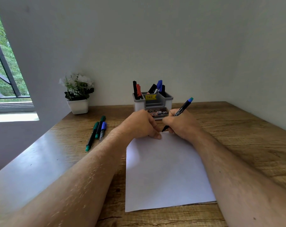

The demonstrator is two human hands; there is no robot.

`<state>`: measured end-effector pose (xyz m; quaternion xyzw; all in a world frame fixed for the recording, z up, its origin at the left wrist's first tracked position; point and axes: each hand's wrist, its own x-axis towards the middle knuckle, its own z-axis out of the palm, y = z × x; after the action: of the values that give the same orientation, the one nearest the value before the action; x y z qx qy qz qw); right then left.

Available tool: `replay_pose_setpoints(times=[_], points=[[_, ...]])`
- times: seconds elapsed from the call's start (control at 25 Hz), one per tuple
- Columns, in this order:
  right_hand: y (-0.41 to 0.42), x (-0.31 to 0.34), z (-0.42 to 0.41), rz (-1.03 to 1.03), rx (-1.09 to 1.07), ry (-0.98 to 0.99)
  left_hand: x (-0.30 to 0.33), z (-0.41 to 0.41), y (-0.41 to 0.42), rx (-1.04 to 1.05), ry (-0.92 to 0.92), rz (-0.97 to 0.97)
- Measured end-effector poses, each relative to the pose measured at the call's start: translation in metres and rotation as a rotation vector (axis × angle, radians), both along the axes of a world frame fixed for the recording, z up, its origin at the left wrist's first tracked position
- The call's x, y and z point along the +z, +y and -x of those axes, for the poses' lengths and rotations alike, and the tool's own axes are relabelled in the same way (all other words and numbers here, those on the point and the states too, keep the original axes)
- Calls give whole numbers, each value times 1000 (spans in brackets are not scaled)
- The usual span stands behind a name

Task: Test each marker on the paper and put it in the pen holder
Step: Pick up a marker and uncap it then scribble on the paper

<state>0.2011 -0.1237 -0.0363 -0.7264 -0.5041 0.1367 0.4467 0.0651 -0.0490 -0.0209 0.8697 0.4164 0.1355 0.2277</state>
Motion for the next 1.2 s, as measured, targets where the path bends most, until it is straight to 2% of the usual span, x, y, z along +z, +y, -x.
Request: replay_pose_setpoints(times=[0.76, 1.2], points=[[4, -4, -4, -27, 28, 11, -3, 0, 4, 7, -23, 76], [1, -2, 0, -28, 18, -80, -3, 0, 6, -2, -24, 87]])
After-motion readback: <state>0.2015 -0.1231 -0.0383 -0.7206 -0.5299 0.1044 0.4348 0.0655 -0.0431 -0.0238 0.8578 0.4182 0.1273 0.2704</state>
